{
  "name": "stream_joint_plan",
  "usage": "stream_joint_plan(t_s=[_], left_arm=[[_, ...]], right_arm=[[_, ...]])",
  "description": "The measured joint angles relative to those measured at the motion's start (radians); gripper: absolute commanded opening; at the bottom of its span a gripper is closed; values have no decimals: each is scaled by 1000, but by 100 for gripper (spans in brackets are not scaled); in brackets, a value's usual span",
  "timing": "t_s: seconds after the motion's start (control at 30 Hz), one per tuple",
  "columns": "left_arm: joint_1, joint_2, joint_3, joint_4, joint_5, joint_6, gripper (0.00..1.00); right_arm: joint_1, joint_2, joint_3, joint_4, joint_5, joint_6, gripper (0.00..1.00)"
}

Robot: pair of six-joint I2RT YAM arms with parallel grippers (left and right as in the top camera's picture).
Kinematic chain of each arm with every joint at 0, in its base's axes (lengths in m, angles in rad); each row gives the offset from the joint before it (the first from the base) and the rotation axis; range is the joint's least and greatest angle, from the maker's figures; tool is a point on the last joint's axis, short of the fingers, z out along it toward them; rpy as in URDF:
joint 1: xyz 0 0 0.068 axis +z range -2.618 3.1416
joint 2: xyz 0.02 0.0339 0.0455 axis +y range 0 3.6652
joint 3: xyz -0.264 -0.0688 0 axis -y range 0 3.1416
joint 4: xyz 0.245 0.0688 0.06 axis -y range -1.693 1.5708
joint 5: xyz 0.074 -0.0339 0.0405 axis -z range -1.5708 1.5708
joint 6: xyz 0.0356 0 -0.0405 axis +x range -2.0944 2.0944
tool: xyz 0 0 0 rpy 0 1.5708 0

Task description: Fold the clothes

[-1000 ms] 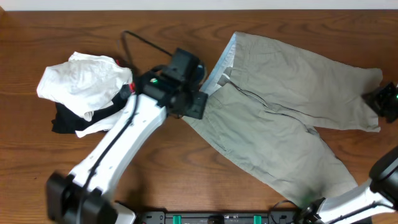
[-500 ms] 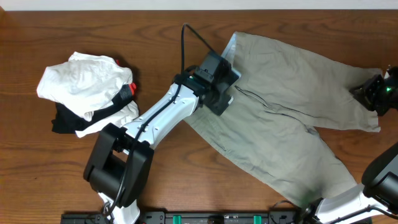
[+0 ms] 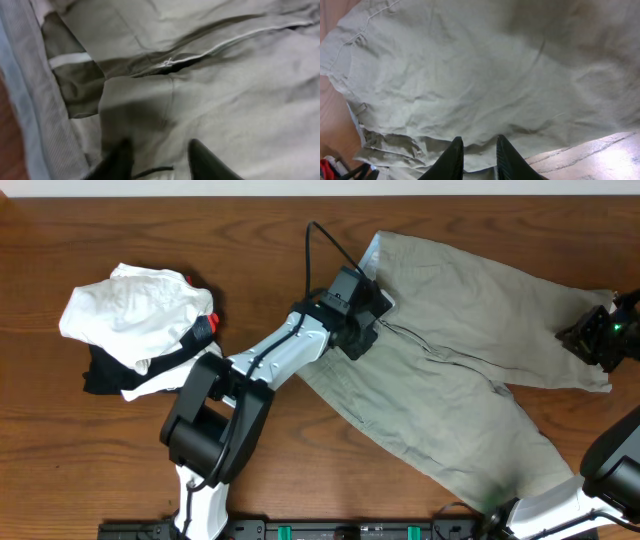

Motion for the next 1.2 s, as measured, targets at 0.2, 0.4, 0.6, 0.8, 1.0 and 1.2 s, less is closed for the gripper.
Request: stream_joint_plan(t_s=[0.2,0.4,0.6,0.8,1.0,1.2], left_arm=[[3,0,0,-43,-40,-18,6],[89,0,0,-183,-217,-154,6],[234,0,0,-246,-287,-251,6],[243,0,0,-250,-180,-247,35],[201,0,-4,-285,-69,-249,48],[189,-3,-45,-276,-38,-250,46]], right_arm=[[21,0,0,-3,16,0,21],[31,0,0,-9,29,0,21],[78,0,0,-31,86,-3,25],[161,0,0,-5,188,-9,26],[183,3,0,20,226,-14,34],[183,3,0,21,241,-14,33]])
